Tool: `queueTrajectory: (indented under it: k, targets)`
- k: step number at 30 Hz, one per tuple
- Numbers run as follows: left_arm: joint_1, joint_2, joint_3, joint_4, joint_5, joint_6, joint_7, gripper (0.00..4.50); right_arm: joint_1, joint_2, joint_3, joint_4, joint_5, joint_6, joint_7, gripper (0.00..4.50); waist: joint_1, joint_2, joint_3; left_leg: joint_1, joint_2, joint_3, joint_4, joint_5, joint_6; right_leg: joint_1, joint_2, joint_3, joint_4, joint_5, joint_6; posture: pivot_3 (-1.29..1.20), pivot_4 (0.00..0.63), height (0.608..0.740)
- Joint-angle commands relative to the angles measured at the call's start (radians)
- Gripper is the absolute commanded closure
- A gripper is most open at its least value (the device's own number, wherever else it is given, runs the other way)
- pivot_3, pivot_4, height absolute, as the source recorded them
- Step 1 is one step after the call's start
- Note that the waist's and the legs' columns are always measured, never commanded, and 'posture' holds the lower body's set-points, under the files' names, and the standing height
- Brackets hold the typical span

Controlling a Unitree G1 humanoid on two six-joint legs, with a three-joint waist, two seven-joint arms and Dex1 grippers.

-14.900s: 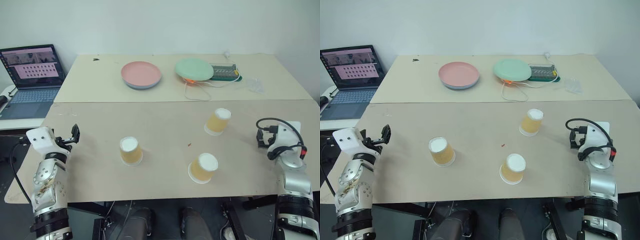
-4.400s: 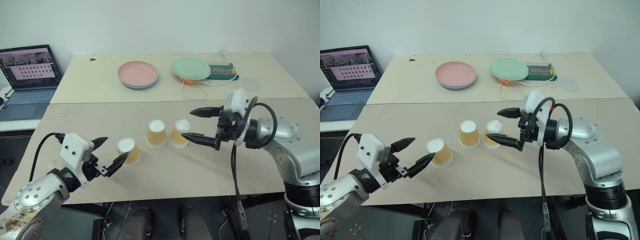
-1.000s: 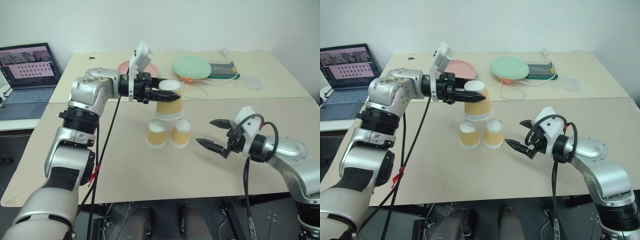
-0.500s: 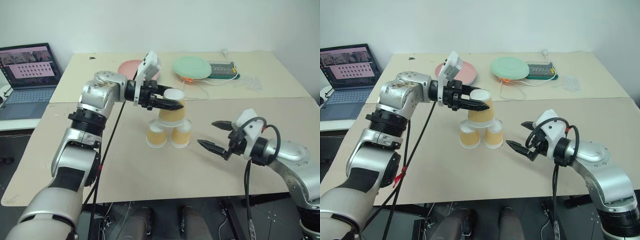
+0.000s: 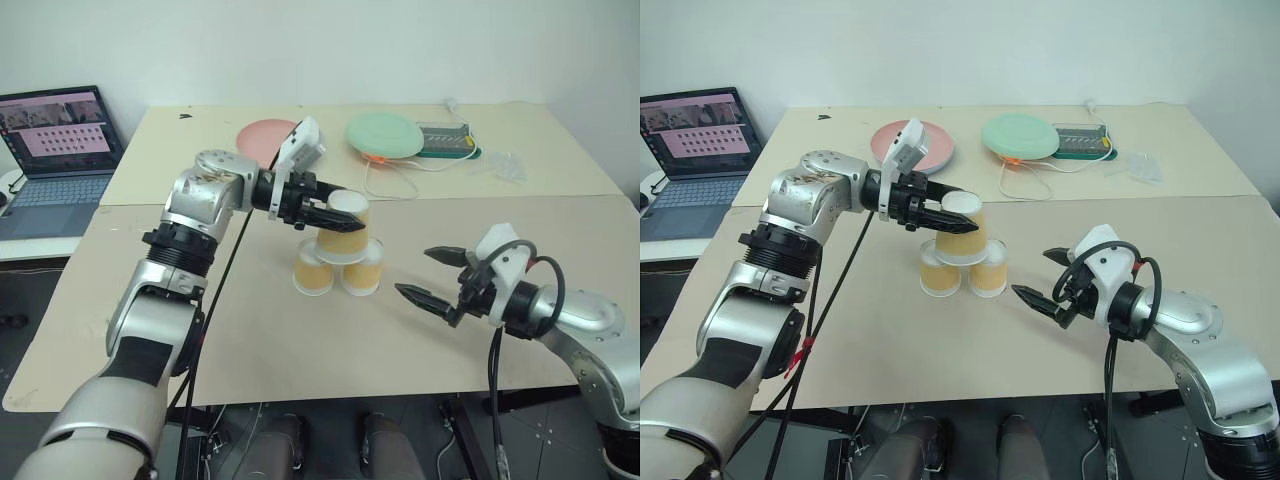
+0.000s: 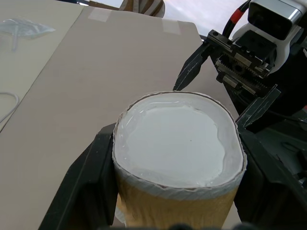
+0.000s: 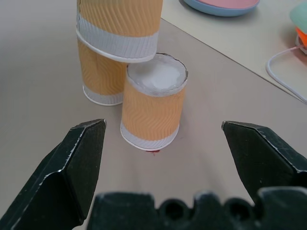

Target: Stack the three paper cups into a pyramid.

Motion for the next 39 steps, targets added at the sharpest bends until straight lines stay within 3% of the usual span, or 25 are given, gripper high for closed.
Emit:
queueTrajectory:
  k: [1, 21, 26, 34, 39]
  targets:
    - [-0.013, -0.003, 0.012, 0.005, 0.007, -0.031, -0.008, 1.70, 0.000, -0.005, -0.039, -0.043, 0.013, 0.001, -0.009, 0.00, 0.000, 0.000, 0.000, 0.000, 0.000, 0.000, 0.000, 0.000, 0.000, 0.000, 0.000, 0.000, 0.000, 0.000, 0.000, 0.00, 0.150, 0.718]
    - [-0.051, -0.025, 0.017, 0.140, 0.057, -0.117, -0.010, 1.70, 0.006, -0.003, -0.052, -0.051, 0.019, -0.001, -0.012, 0.00, 0.001, 0.000, 0.000, 0.000, 0.000, 0.000, 0.000, 0.000, 0.000, 0.001, 0.000, 0.000, 0.000, 0.000, 0.000, 0.00, 0.150, 0.718]
    - [-0.052, -0.019, 0.021, 0.126, 0.058, -0.109, -0.019, 0.09, 0.001, -0.001, -0.046, -0.045, 0.014, -0.006, -0.011, 0.00, 0.000, 0.000, 0.000, 0.000, 0.000, 0.000, 0.000, 0.000, 0.000, 0.000, 0.000, 0.000, 0.000, 0.000, 0.000, 0.00, 0.150, 0.718]
    - [-0.077, -0.002, 0.059, 0.096, 0.034, -0.070, -0.030, 0.09, -0.013, 0.000, -0.032, -0.020, 0.003, -0.019, -0.001, 0.00, 0.000, 0.000, 0.000, 0.000, 0.000, 0.000, 0.000, 0.000, 0.000, 0.000, 0.000, 0.000, 0.000, 0.000, 0.000, 0.00, 0.150, 0.718]
    - [-0.095, 0.056, 0.112, -0.015, -0.017, 0.003, -0.031, 0.09, -0.038, 0.001, -0.011, 0.012, -0.010, -0.035, 0.013, 0.00, -0.006, 0.000, 0.000, 0.000, 0.000, 0.000, 0.000, 0.000, 0.000, 0.000, 0.000, 0.000, 0.000, 0.000, 0.000, 0.00, 0.150, 0.718]
